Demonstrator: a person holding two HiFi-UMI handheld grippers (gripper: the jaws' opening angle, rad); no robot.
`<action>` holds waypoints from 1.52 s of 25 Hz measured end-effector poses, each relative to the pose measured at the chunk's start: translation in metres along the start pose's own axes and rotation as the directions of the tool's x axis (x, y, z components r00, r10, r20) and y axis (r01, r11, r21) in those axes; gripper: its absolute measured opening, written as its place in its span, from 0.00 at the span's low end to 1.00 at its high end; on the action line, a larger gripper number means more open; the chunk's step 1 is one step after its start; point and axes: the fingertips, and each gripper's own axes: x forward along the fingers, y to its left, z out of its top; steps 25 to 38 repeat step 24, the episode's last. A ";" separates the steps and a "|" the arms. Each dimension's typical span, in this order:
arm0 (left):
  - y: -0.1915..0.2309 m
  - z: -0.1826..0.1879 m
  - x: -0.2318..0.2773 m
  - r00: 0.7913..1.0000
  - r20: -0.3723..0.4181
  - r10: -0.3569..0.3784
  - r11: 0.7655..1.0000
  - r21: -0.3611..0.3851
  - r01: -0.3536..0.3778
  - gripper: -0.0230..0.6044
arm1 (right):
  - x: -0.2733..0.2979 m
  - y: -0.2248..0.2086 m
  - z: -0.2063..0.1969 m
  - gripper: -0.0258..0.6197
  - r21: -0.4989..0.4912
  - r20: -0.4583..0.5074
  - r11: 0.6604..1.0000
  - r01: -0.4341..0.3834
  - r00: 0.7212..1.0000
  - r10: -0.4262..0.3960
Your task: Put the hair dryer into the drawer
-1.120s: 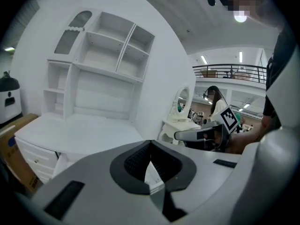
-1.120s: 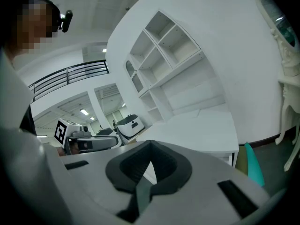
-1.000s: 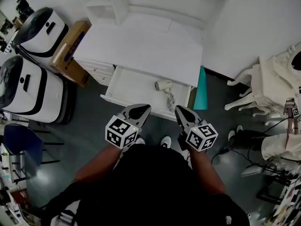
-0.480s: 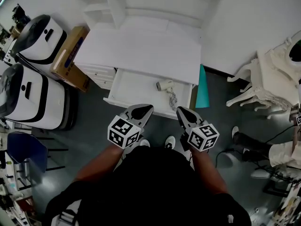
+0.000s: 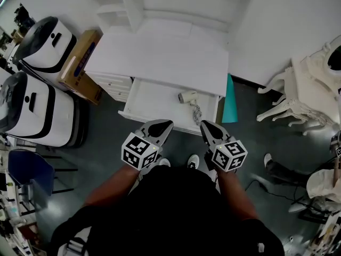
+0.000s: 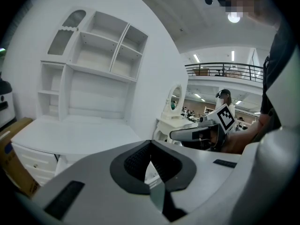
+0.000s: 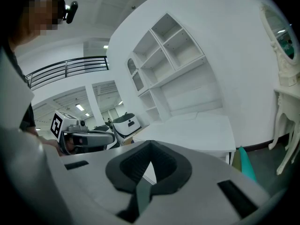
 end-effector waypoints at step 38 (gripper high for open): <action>0.011 0.007 0.012 1.000 0.019 0.017 1.000 -0.016 -0.017 0.05 | 0.003 -0.014 0.000 0.08 0.011 -0.013 1.000 0.006 1.000 -0.006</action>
